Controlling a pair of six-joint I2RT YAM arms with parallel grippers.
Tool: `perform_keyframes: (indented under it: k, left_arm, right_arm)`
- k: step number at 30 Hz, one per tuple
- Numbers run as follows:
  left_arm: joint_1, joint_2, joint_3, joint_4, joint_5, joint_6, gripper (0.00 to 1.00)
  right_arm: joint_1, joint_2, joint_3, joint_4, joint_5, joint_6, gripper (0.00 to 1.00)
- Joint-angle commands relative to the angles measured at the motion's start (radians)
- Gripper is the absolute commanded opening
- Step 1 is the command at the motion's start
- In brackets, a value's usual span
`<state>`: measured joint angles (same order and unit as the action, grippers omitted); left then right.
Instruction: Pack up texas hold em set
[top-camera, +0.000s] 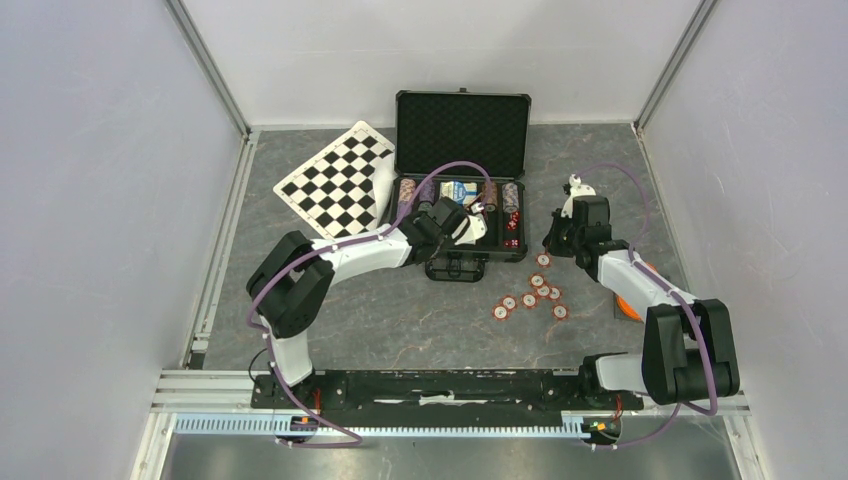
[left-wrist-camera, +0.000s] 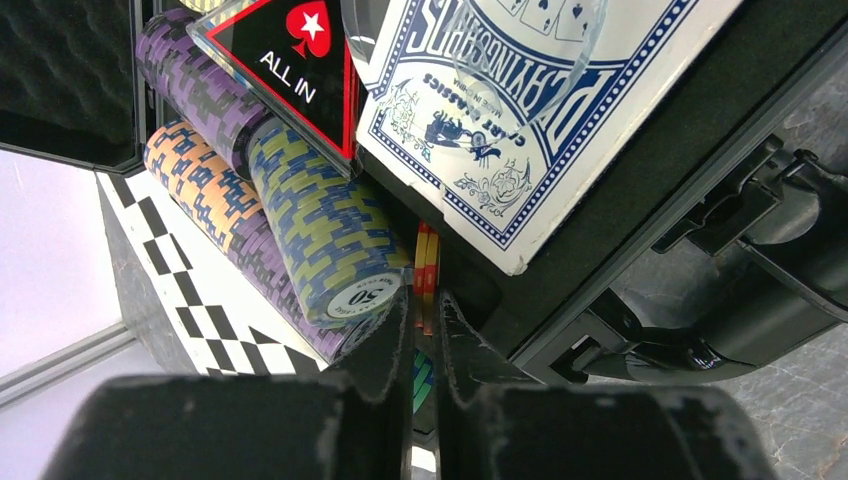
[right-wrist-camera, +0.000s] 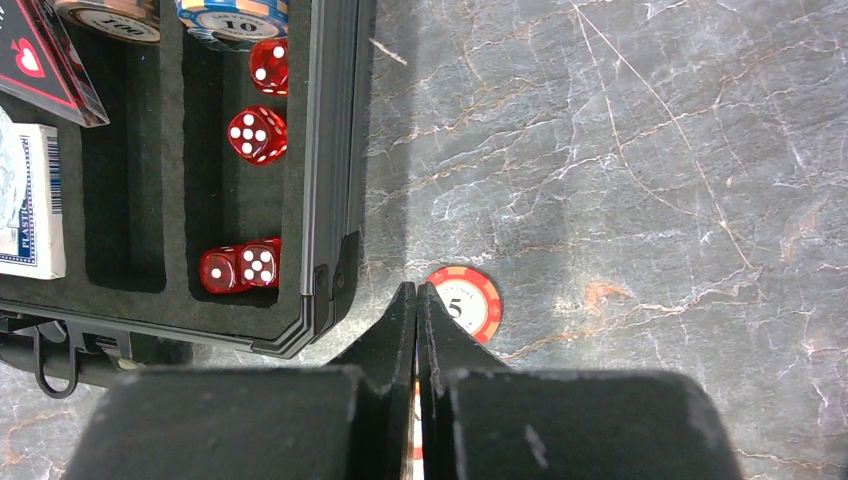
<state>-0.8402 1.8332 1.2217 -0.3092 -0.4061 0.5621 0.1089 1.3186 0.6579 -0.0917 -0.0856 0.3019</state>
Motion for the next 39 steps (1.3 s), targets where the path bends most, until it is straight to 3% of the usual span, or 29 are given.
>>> perform_keyframes:
  k: [1,11,23,28,39]
  left_arm:
    - [0.006,-0.006,0.015,0.012,-0.013,-0.014,0.06]
    - [0.007,-0.005,0.079,-0.139,0.112,-0.006,0.02]
    - [0.035,0.008,0.126,-0.171,0.133,0.042,0.02]
    - [0.044,0.004,0.151,-0.218,0.205,0.067,0.02]
    - [0.05,0.046,0.164,-0.201,0.165,0.097,0.02]
  right_arm:
    - [-0.006,-0.018,0.029,0.017,-0.016,-0.001,0.0]
    - [-0.008,-0.032,0.029,0.016,-0.025,0.001,0.0]
    - [-0.011,-0.051,0.026,0.014,-0.037,-0.004,0.0]
    - [-0.012,-0.052,0.025,0.013,-0.039,-0.005,0.0]
    - [-0.015,-0.059,0.028,0.013,-0.052,-0.005,0.0]
